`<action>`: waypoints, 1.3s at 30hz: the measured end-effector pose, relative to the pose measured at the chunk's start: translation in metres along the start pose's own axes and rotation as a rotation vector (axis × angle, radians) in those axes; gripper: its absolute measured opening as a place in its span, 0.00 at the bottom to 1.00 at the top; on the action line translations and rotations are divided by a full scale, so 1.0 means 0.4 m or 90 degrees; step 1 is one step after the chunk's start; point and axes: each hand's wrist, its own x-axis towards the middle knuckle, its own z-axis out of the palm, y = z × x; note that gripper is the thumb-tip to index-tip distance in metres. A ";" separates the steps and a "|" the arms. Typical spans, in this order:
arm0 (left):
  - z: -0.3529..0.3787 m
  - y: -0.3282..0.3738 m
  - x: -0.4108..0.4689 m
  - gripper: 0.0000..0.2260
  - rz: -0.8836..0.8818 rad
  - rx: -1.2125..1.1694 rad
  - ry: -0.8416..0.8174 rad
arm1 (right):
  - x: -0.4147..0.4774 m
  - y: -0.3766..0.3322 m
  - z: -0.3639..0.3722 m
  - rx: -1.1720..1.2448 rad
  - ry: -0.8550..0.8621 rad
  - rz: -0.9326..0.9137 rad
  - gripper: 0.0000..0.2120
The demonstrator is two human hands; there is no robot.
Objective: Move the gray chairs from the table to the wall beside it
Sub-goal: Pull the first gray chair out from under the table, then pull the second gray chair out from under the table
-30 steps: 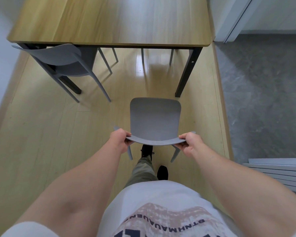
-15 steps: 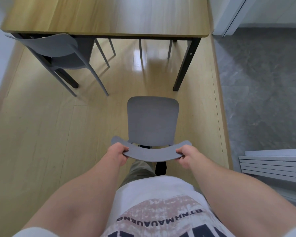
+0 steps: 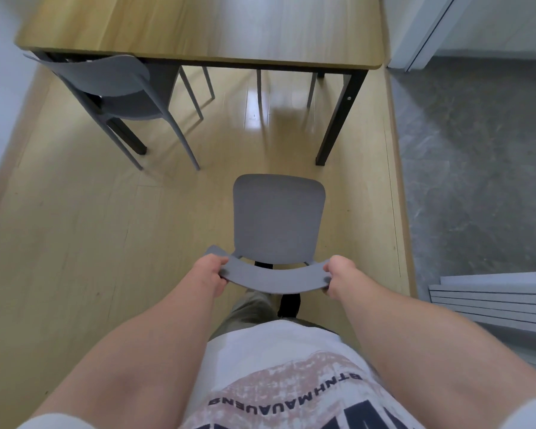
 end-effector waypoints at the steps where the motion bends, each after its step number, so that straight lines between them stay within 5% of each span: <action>1: -0.014 0.016 -0.009 0.20 0.010 0.011 0.005 | -0.025 -0.014 0.001 -0.030 0.023 -0.023 0.09; 4: -0.056 0.078 -0.020 0.18 0.044 0.030 0.021 | -0.087 -0.073 0.016 -0.102 0.094 -0.117 0.05; 7: -0.099 0.149 -0.036 0.17 0.082 -0.007 0.054 | -0.157 -0.132 0.083 -0.127 0.048 -0.161 0.04; 15: -0.204 0.338 -0.087 0.22 0.089 -0.222 -0.059 | -0.337 -0.150 0.357 -0.012 -0.136 -0.108 0.27; 29: -0.763 0.776 0.109 0.22 0.059 -0.397 -0.098 | -0.507 -0.066 0.986 0.167 -0.231 -0.055 0.33; 39: -0.781 1.094 0.201 0.22 0.035 -0.379 -0.138 | -0.557 -0.235 1.253 0.242 -0.233 -0.050 0.32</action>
